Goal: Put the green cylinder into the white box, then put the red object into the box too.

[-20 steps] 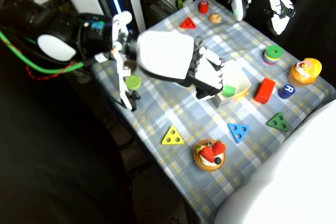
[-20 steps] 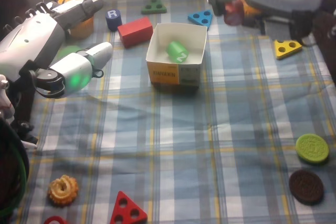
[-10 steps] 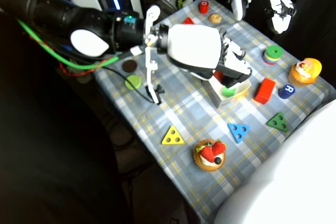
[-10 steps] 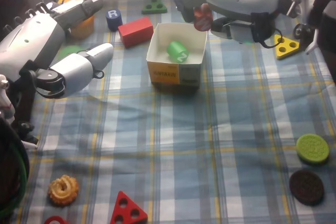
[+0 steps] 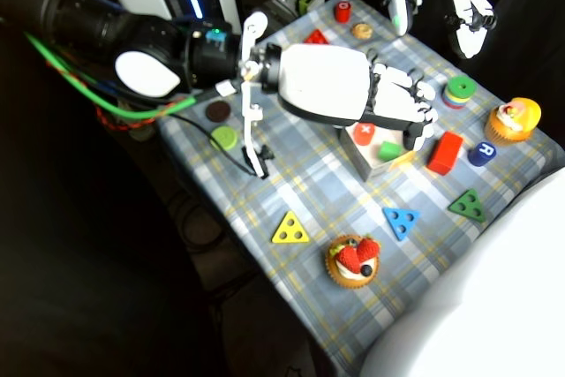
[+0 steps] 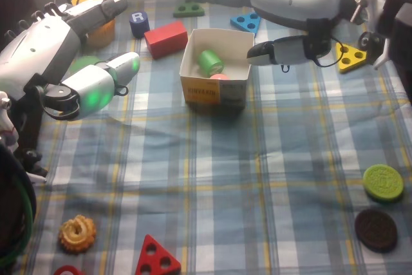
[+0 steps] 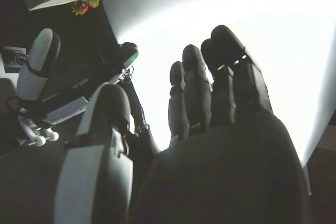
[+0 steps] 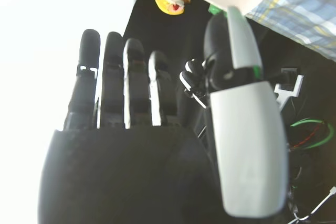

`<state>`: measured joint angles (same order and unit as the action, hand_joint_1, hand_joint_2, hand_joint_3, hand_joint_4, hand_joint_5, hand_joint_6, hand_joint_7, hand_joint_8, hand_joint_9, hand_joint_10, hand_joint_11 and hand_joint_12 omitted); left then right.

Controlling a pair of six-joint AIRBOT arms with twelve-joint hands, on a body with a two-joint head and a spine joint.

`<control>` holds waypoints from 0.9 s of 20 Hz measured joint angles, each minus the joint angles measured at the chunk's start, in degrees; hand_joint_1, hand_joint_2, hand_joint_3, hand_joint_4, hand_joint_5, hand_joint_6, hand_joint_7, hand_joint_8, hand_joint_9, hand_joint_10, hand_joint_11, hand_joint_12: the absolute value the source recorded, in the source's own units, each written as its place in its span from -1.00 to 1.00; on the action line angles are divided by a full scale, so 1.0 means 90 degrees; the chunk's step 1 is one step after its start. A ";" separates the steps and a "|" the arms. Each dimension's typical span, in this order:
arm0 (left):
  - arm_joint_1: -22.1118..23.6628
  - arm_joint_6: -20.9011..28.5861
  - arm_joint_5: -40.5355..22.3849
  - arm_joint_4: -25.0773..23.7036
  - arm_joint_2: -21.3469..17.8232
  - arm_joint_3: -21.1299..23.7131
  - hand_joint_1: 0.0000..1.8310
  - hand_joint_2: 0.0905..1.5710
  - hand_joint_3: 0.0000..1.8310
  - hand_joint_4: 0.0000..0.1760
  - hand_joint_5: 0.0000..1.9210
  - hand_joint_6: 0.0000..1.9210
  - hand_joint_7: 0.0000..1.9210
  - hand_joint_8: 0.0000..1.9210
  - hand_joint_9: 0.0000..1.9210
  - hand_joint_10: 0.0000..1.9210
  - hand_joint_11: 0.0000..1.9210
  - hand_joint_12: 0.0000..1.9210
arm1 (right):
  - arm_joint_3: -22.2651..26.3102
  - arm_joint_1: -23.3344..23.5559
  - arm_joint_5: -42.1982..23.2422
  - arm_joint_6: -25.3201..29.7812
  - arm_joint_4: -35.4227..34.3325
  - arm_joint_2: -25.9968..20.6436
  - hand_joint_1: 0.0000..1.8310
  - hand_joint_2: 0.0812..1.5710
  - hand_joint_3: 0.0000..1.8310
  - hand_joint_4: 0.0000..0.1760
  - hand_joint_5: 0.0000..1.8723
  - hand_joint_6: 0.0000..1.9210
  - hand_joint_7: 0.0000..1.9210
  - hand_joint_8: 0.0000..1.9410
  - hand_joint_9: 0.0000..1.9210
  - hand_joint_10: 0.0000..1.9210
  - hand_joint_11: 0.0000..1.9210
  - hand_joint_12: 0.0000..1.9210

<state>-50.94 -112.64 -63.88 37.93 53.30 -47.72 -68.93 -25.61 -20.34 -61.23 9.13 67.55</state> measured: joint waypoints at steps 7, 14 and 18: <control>0.0000 0.0058 -0.0012 0.0010 0.0000 0.0000 -0.41 0.72 -1.00 -0.92 -0.64 -1.00 -0.63 -1.00 -0.97 -0.22 -1.00 0.46 | 0.0991 -0.0053 -0.1083 0.0002 -0.0100 -0.1263 -0.35 0.55 -1.00 -0.27 -1.00 -1.00 -0.98 -1.00 -1.00 -0.57 -1.00 0.28; -0.0299 0.1161 -0.0364 -0.0262 -0.0214 0.0053 -0.34 0.74 -1.00 -0.91 -0.75 -1.00 -0.66 -1.00 -1.00 -0.08 -1.00 0.52 | 0.2018 -0.1285 -0.3245 0.0005 -0.0661 -0.2735 -0.53 0.55 -1.00 -0.24 -1.00 -1.00 -1.00 -1.00 -1.00 -1.00 -1.00 -1.00; -0.0602 0.2164 -0.0804 -0.0544 -0.0408 0.0053 -0.55 0.72 -1.00 -0.16 -0.96 -1.00 -0.95 -1.00 -1.00 -0.70 -1.00 0.03 | 0.2314 -0.1970 -0.4539 0.0000 -0.1049 -0.3077 -0.50 0.53 -1.00 -0.30 -1.00 -1.00 -1.00 -1.00 -1.00 -1.00 -0.99 -0.98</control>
<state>-56.36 -93.17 -71.11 33.04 49.63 -47.24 -48.10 -43.33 -61.19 -61.23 -0.32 39.86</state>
